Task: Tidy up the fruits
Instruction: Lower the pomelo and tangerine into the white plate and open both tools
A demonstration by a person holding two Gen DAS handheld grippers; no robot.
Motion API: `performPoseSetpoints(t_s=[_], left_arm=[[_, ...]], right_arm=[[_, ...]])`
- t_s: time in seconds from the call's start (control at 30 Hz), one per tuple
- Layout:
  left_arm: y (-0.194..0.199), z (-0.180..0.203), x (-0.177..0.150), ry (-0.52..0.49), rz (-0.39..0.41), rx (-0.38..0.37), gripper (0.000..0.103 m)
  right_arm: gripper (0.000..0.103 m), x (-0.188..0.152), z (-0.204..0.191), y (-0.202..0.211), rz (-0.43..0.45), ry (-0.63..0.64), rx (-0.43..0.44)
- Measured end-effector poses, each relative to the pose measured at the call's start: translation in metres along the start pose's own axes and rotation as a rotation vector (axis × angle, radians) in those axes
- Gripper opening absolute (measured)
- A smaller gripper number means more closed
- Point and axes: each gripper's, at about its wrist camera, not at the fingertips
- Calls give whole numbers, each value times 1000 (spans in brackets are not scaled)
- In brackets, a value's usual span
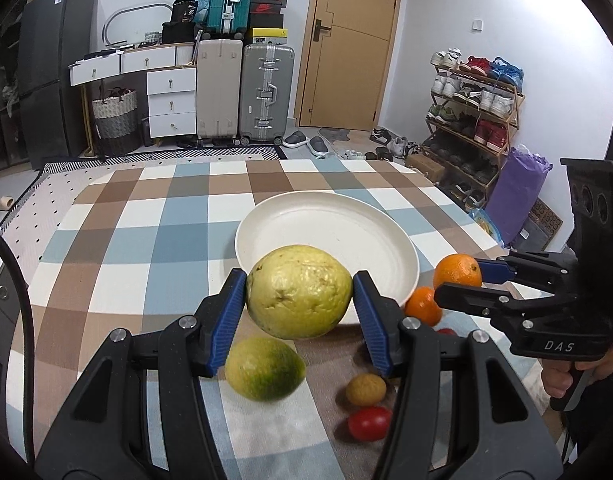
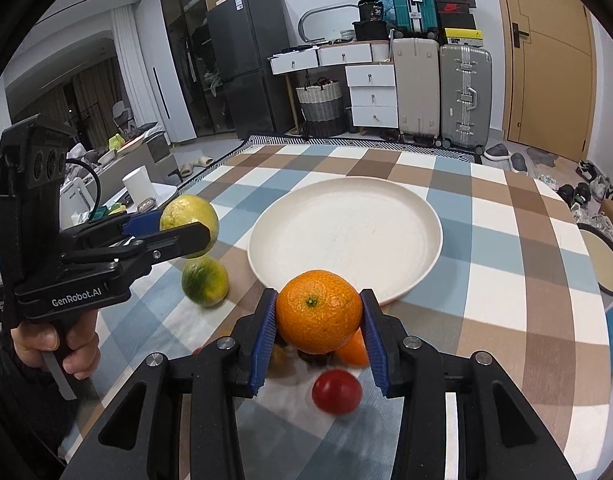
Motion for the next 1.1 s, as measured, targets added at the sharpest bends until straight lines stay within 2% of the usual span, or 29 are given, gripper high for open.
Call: performPoseSetpoints(t_s=[0.47, 0.77, 1.1], left_arm=[[-54, -8, 23, -5, -24, 10, 52], [-82, -8, 22, -16, -52, 13, 52], [-94, 2, 13, -56, -81, 19, 52]], right_arm=[[42, 27, 24, -34, -7, -56, -9], [42, 31, 34, -51, -25, -71, -17], [42, 26, 41, -65, -51, -81, -23]])
Point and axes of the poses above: each gripper's, at about its wrist camera, not at the fingertips, and y roughly against the way its jaws point, z to its right, x to its top, and after that the axes turned 6 degrees about -y, right-handed
